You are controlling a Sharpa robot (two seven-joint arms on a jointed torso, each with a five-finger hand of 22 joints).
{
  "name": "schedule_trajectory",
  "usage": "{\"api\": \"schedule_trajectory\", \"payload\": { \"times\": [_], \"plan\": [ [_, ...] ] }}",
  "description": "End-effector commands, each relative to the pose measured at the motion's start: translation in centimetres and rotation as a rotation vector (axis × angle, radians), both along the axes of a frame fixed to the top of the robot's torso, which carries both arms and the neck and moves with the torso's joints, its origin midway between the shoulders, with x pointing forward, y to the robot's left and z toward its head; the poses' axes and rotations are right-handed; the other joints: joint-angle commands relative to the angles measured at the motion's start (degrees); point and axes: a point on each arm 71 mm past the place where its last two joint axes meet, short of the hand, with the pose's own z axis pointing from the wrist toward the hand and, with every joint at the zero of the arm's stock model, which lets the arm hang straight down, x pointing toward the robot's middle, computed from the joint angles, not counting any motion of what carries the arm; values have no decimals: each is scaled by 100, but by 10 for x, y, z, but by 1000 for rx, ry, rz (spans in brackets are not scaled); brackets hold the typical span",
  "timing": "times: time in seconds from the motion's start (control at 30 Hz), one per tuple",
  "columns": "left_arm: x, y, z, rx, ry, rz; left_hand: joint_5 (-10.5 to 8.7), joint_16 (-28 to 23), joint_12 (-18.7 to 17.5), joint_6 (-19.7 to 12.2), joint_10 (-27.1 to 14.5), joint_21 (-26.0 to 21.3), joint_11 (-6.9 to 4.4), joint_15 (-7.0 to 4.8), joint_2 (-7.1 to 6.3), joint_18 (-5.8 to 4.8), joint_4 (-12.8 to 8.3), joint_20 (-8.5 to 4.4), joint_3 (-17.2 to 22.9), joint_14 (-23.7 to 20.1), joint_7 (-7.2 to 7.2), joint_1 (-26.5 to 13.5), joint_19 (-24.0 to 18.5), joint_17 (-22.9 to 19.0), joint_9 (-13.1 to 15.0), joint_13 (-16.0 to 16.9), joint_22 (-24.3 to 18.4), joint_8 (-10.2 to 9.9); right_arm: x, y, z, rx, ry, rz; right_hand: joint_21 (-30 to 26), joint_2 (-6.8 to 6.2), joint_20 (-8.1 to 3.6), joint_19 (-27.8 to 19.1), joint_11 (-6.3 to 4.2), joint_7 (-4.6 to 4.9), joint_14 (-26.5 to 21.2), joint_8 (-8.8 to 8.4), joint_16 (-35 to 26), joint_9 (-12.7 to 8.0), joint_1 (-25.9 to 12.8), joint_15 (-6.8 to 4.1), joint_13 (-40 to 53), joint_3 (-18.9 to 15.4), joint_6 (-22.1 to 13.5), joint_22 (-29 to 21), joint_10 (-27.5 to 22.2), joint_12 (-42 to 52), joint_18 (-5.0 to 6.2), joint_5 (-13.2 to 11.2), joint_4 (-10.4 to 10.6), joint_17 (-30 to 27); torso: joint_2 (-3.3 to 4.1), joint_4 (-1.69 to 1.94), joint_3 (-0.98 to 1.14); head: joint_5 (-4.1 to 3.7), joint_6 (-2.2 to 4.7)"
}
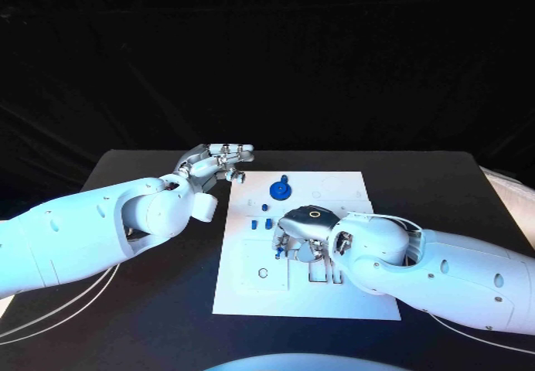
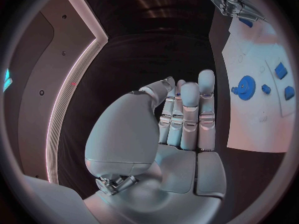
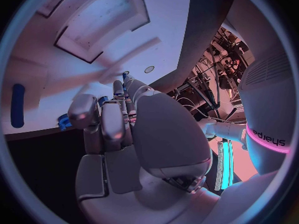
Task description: Assemble the parts on the task board
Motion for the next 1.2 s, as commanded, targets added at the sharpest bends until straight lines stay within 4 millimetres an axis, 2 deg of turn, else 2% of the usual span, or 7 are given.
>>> {"api": "schedule_trajectory", "payload": {
  "times": [0.03,0.77,1.2],
  "plan": [
    [-1,-2,1,-12,1,-16,39,20,18,-29,-50,-7,3,-22,20,83,-11,-8,-38,-3,4,31,20,-5,-7,8,-5,23,0,0,-5,-46,1,9,23,15,11,15,19,-9,165,19,34,6,-52,11,3,40,30,6,11,-24,-6,-33,0,4,3,3,-4,6,-7],
    [-1,-1,0,-10,4,-16,39,20,18,-29,-50,-7,3,-22,20,83,-11,-8,-38,-3,4,31,20,-5,-7,8,-5,23,-5,4,-10,-84,15,30,20,5,13,10,18,-11,165,18,37,7,-70,11,4,42,32,0,15,-30,-4,-38,-4,7,-1,1,-2,17,-56],
    [0,0,0,-10,6,-18,40,19,26,-39,-64,-24,6,-19,23,84,-20,-6,-52,-6,7,34,22,-20,-10,8,-17,24,-5,4,-10,-81,7,27,23,-4,14,11,16,-15,164,21,40,10,-89,10,5,44,39,5,24,-34,-4,-31,-9,10,0,5,-2,14,-54]
  ]
}}
